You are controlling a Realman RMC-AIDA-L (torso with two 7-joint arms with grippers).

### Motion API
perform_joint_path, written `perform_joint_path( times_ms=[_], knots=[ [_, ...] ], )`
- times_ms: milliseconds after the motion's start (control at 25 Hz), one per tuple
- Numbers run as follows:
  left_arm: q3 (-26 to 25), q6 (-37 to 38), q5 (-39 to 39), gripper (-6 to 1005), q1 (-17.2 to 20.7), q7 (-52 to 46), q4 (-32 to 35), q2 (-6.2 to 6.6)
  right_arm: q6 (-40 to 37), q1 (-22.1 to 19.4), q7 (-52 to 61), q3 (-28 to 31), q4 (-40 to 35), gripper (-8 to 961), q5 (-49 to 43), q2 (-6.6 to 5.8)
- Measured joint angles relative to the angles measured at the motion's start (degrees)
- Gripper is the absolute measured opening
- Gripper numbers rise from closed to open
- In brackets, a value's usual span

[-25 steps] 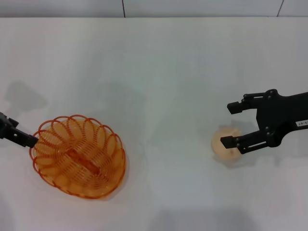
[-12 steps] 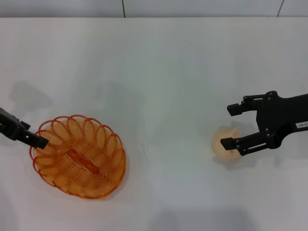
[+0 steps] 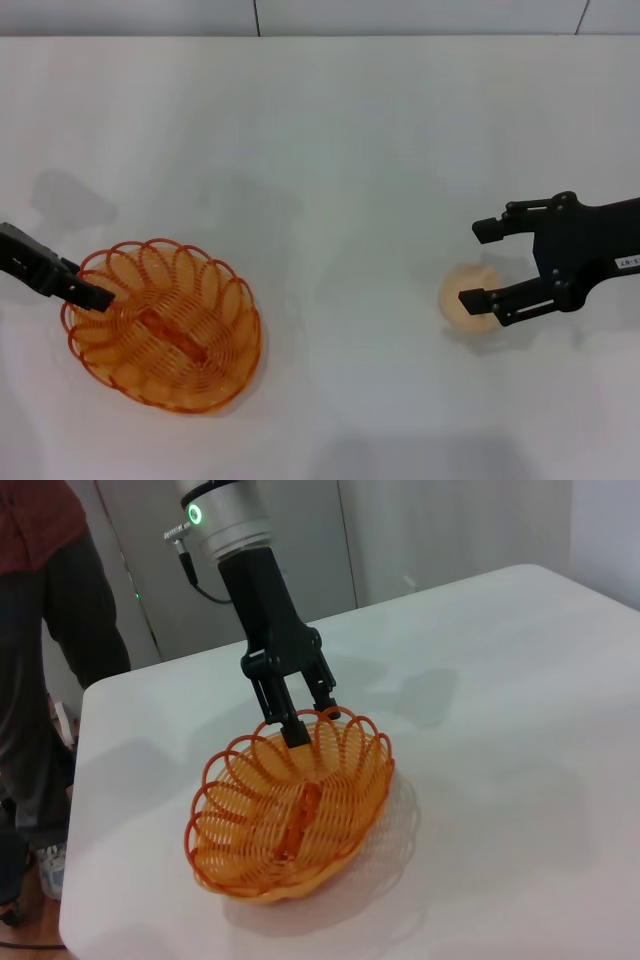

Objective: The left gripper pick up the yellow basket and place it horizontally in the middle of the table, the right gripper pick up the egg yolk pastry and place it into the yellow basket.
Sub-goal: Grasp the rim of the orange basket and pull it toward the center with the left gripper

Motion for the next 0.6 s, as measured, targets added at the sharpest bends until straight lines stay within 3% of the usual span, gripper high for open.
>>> perform_joint_path(
  times_ms=[600],
  knots=[
    [0.01,-2.12,0.6,580,-0.79,-0.02,-1.54,-1.18,-0.12,-0.33,0.0,0.0,0.06,874,0.0,0.0]
  ],
)
